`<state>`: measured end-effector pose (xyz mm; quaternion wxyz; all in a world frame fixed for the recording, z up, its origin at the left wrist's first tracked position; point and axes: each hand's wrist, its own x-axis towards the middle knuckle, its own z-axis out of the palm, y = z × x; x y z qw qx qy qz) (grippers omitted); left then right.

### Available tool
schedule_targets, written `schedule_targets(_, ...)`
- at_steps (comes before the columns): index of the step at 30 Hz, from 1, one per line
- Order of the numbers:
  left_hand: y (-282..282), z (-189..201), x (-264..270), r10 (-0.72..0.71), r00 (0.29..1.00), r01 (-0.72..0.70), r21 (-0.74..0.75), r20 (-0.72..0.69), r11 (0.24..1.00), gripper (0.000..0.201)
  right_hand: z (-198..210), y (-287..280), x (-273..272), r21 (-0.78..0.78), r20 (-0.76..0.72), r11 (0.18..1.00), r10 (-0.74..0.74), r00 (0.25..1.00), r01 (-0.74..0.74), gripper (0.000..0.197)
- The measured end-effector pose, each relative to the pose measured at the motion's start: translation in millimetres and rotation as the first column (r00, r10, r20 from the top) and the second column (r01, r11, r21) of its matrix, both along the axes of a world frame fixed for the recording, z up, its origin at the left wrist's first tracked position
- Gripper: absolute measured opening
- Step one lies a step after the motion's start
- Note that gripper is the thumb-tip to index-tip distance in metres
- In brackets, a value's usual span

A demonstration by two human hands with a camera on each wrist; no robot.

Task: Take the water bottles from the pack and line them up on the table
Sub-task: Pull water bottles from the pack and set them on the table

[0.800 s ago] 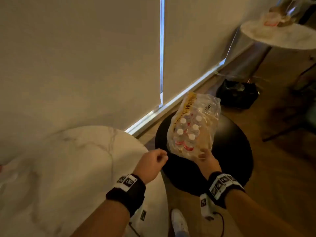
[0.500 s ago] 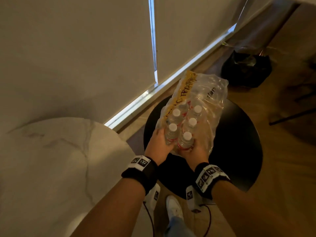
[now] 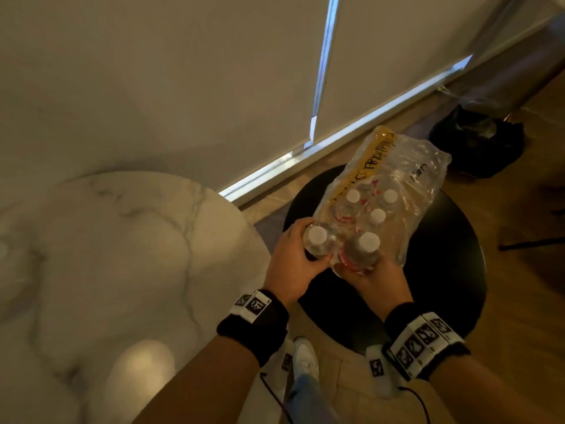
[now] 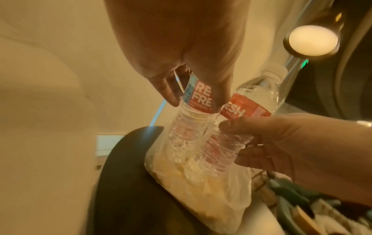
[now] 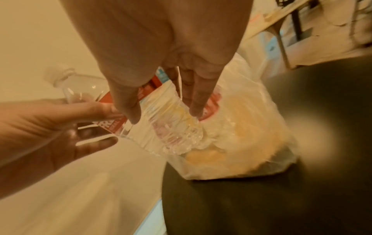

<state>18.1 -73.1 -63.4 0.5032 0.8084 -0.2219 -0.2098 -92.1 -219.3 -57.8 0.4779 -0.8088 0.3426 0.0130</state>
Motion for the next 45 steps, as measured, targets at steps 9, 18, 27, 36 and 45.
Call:
schedule_targets(9,263,33,-42,0.435,0.886,-0.45,-0.068,-0.162,0.89,0.051,35,225,15,0.054,0.014,0.913,0.404,0.915,-0.404,0.05)
schedule_targets(18,475,25,-37,0.652,0.75,-0.649,0.069,-0.113,0.758,0.051,-8,439,80,0.081,0.028,0.88,0.467,0.884,-0.468,0.052)
schedule_targets(27,509,-4,-23,0.622,0.766,-0.621,0.062,-0.165,0.781,0.072,-20,481,95,0.072,-0.046,0.878,0.477,0.878,-0.473,0.078)
schedule_targets(36,475,-5,-90,0.587,0.785,-0.46,0.447,-0.199,0.767,0.026,-2,357,34,0.04,-0.189,0.913,0.406,0.894,-0.406,0.049)
schedule_targets(45,207,11,-52,0.053,0.984,-0.015,0.222,-0.168,0.975,0.008,-9,91,-7,-0.109,-0.173,0.986,-0.142,0.975,0.125,0.021)
